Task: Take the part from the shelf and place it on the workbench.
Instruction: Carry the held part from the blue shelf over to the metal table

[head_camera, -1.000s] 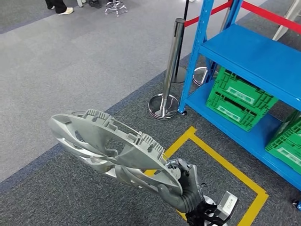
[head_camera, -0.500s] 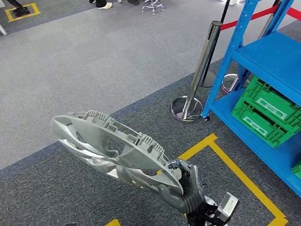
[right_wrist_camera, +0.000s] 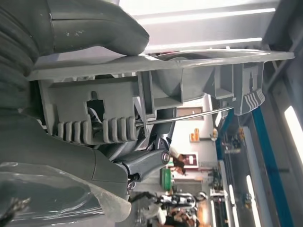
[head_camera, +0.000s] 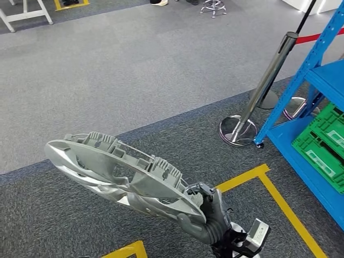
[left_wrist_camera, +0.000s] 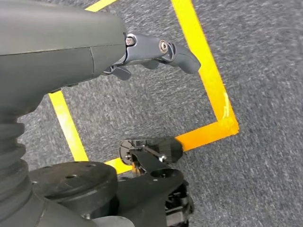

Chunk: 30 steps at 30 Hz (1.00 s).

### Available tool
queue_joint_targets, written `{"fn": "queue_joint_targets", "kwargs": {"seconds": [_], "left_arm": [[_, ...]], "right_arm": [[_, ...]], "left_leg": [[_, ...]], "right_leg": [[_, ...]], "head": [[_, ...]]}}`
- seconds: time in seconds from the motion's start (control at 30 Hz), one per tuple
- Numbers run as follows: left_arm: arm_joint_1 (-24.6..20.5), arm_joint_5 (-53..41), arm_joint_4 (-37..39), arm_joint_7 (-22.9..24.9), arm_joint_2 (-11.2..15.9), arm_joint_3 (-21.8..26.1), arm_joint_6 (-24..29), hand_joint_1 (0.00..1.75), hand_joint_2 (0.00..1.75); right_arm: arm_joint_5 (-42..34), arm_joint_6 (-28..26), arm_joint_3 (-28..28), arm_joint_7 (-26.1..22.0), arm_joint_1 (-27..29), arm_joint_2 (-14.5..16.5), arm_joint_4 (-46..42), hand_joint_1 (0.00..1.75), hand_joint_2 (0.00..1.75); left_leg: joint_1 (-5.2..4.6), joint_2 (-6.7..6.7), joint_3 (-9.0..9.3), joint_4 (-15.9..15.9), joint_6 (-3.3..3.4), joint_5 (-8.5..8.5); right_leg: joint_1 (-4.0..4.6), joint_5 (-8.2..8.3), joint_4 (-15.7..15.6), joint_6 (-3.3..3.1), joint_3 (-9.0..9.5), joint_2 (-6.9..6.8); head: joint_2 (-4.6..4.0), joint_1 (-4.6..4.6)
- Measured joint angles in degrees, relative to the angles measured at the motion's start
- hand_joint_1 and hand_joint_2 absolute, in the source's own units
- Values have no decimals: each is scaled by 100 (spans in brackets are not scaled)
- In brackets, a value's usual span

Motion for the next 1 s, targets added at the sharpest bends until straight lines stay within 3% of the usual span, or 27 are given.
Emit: {"fn": "queue_joint_targets", "kwargs": {"seconds": [0.07,0.13,0.2,0.23,0.27,0.3,0.37,0.43,0.5,0.57,0.63,0.7,0.73,0.77,0.8,0.83,0.9,0.93,1.0], "left_arm": [[0,-39,-4,3,-10,2,-31,0,175],[-18,-89,-6,4,-21,3,-52,0,175],[-27,-137,-6,4,-31,3,-69,0,175],[-24,-159,-6,4,-35,3,-73,0,175],[-22,-178,-6,4,-38,3,-75,0,175],[-22,-193,-6,4,-43,3,-75,0,175],[-33,-218,-6,6,-56,3,-75,0,175],[-44,-231,-6,6,-68,3,-74,0,175],[-33,-240,-6,6,-73,3,-73,0,175],[-20,-247,-6,6,-79,2,-70,0,175],[-32,-250,-6,6,-84,1,-67,0,175],[-42,-257,-6,6,-85,1,-69,0,175],[-40,-262,-6,6,-85,1,-72,0,175],[-34,-269,-6,6,-85,1,-75,0,175],[-29,-276,-6,6,-85,2,-81,0,175],[-26,-283,-6,6,-84,2,-87,0,175],[-40,-293,-6,6,-84,3,-103,0,175],[-48,-295,-6,6,-84,3,-107,0,175],[-51,-297,-6,6,-79,3,-109,0,175]], "right_arm": [[-3,21,-13,-1,-13,-1,-9,175,175],[-10,41,-31,-5,-10,-6,-15,175,175],[-16,51,-62,-5,14,-21,-16,175,175],[-16,55,-82,-3,28,-31,-16,175,175],[-17,60,-102,-1,39,-40,-17,175,175],[-18,65,-120,0,47,-47,-21,175,175],[-21,76,-152,-1,54,-55,-40,175,175],[-28,85,-176,-4,70,-58,-69,175,175],[-31,90,-192,-6,80,-59,-86,175,175],[-30,95,-213,-5,83,-59,-100,175,175],[-31,102,-237,-7,93,-59,-119,175,175],[-23,105,-258,-7,104,-59,-128,175,175],[-12,105,-267,-7,107,-59,-128,175,175],[4,105,-275,-6,109,-59,-129,175,175],[25,105,-283,-6,110,-59,-132,175,175],[45,106,-288,-6,110,-59,-139,175,175],[79,107,-301,-7,111,-59,-155,175,175],[88,107,-305,-7,110,-59,-161,175,175],[100,107,-309,-6,107,-59,-167,175,175]], "left_leg": [[29,-120,14,-65,85,51],[43,-248,8,-87,138,85],[37,-393,-7,-81,155,95],[35,-469,-9,-76,157,97],[35,-550,-8,-65,156,98],[39,-629,-7,-49,150,95],[41,-774,-35,6,118,85],[52,-892,-99,45,48,100],[76,-987,-146,52,-23,129],[72,-809,-229,218,-83,14],[73,-498,-489,806,-145,-323],[106,-392,-805,1521,-196,-624],[123,-379,-865,1677,-210,-646],[135,-364,-811,1599,-218,-558],[141,-323,-642,1293,-215,-381],[136,-213,-416,870,-203,-198],[79,38,-70,194,-146,-4],[50,108,-15,60,-112,0],[24,24,-25,21,-40,-1]], "right_leg": [[-13,-162,191,50,-81,199],[-18,-512,860,67,-394,541],[-13,-743,1560,72,-755,668],[-11,-699,1650,70,-823,681],[-12,-532,1484,64,-769,696],[-17,-295,1123,55,-618,741],[-44,21,358,36,-271,984],[-49,61,70,11,-127,1136],[-35,94,43,-34,-108,1042],[-44,123,7,-92,-88,906],[-45,129,-13,-129,-75,744],[-36,121,-11,-139,-78,572],[-34,115,-10,-140,-78,491],[-33,109,-9,-136,-74,417],[-33,99,-9,-129,-62,348],[-32,88,-9,-116,-46,288],[-4,59,-4,-72,-22,177],[9,50,-6,-47,-15,123],[15,39,-29,9,7,9]], "head": [[-1,12],[-2,46],[-2,64],[-2,63],[-2,63],[-2,64],[-2,61],[-2,56],[-2,58],[-1,36],[-1,10],[-2,7],[-1,7],[-1,6],[-1,6],[-1,6],[-1,10],[-1,12],[-1,15]]}}
